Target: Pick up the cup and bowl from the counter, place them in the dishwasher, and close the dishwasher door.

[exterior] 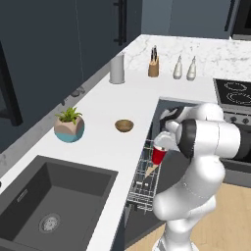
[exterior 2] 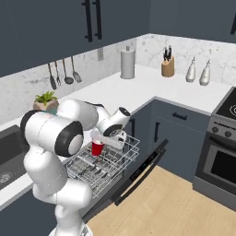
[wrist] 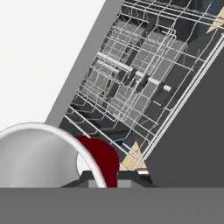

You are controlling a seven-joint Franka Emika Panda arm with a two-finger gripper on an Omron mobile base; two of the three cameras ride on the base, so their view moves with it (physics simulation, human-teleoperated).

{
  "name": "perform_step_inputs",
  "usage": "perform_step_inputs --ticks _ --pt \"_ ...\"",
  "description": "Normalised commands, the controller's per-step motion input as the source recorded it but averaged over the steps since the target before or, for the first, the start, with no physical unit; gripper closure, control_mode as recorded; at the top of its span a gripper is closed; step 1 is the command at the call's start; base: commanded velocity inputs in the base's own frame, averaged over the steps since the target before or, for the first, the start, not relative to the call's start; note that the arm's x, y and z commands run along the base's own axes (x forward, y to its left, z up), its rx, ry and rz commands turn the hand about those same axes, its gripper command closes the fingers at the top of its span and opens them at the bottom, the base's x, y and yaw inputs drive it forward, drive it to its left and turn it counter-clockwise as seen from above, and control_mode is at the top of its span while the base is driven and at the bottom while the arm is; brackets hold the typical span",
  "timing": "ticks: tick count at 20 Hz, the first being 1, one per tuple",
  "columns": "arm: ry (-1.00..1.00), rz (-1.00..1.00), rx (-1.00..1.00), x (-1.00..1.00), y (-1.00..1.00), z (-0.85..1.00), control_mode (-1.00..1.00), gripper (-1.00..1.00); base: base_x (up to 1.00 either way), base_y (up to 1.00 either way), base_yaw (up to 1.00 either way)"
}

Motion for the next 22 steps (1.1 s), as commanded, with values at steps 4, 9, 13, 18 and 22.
perform_step_inputs --ticks 4,9,13,18,22 --pt "-0.19 0.49 0.0 0.39 -0.23 -0.15 -1.0 1.0 0.0 0.0 0.0" --pt "-0.33 0.35 0.0 0.26 -0.27 -0.09 -1.0 1.0 0.0 0.0 0.0" --pt "-0.19 0.09 0.0 0.38 -0.06 -0.26 -1.0 1.0 0.0 0.0 0.0" --pt "-0.14 0.01 0.0 0.34 0.05 -0.34 -1.0 1.0 0.0 0.0 0.0" --pt "-0.15 0.04 0.01 0.2 0.05 -0.41 -1.0 1.0 0.0 0.0 0.0"
